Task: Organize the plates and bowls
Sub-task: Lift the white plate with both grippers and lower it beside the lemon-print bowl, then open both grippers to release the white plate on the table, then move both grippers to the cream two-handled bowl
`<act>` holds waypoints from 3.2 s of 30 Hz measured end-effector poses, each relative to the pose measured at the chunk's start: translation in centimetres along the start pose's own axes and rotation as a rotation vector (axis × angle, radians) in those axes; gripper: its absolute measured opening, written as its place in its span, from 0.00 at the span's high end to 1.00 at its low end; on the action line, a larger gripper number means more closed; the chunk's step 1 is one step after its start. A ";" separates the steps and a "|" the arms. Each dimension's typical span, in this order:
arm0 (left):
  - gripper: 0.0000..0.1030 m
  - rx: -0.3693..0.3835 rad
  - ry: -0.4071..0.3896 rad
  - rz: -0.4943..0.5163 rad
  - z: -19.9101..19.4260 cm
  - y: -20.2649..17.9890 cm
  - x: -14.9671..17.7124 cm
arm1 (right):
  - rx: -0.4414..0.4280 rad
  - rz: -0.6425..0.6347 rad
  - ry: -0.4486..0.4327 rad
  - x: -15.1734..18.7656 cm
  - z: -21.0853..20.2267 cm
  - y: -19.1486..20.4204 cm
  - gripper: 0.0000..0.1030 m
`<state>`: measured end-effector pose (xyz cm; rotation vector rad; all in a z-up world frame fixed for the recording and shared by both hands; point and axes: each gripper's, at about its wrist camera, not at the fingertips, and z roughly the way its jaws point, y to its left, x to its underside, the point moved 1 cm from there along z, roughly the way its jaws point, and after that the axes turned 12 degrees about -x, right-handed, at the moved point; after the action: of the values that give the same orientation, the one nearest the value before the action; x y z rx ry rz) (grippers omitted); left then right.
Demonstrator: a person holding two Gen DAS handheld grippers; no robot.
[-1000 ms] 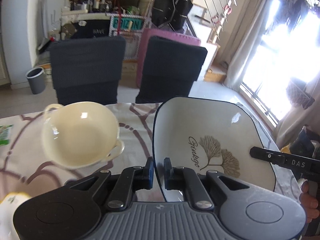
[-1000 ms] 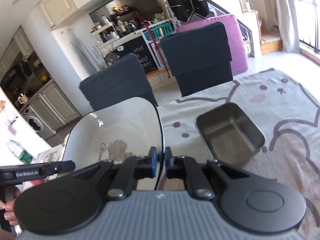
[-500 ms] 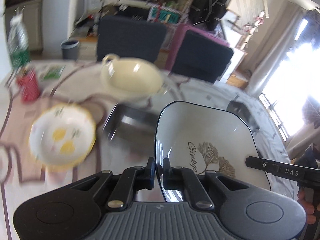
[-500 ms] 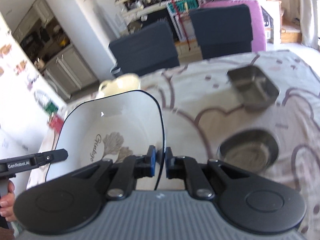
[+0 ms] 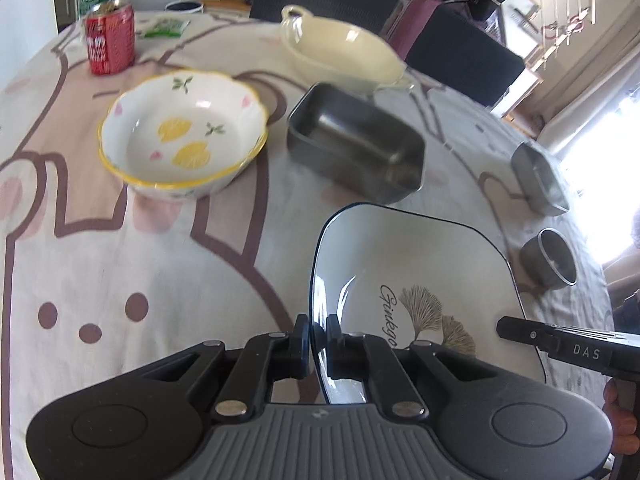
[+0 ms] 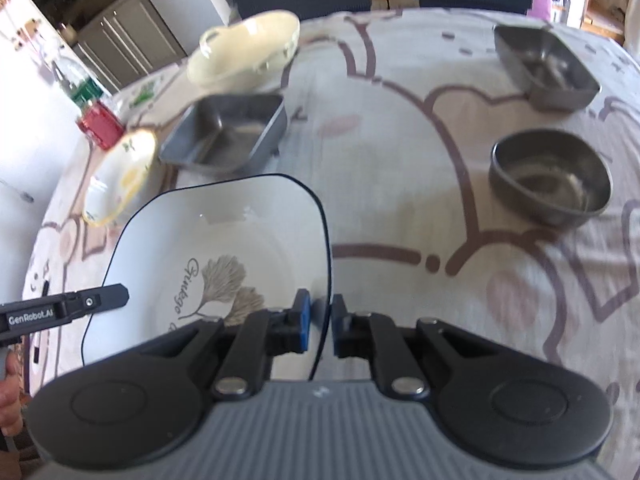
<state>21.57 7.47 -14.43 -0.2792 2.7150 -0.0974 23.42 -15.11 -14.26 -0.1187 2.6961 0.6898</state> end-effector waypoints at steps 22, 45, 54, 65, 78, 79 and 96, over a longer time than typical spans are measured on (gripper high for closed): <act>0.90 -0.073 0.010 0.000 2.8 0.1 -1.1 | 0.041 0.003 0.077 -0.5 3.8 0.3 0.87; 0.90 -0.079 0.016 0.089 3.0 0.0 -0.7 | 0.022 -0.013 0.124 0.2 4.4 0.1 0.85; 0.81 -0.084 0.033 0.130 2.7 -0.2 -0.1 | 0.017 0.001 0.104 0.7 3.8 -0.5 0.76; 0.46 -0.088 0.029 0.164 1.9 -0.3 0.6 | 0.058 -0.009 0.107 1.4 2.7 -0.3 0.39; 0.00 -0.096 -0.037 0.199 0.0 -0.2 1.2 | 0.048 -0.045 0.061 2.0 1.1 0.1 0.00; 0.00 -0.093 -0.048 0.197 -0.3 -0.1 1.2 | 0.044 -0.049 0.055 2.0 0.9 0.2 0.00; 0.00 -0.077 -0.332 0.136 -6.6 -0.1 -0.3 | 0.001 -0.093 -0.281 0.3 -5.5 -0.4 0.00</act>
<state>19.13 7.64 -8.26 -0.1185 2.4018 0.0863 21.50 -18.05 -10.04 -0.1353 2.4070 0.6259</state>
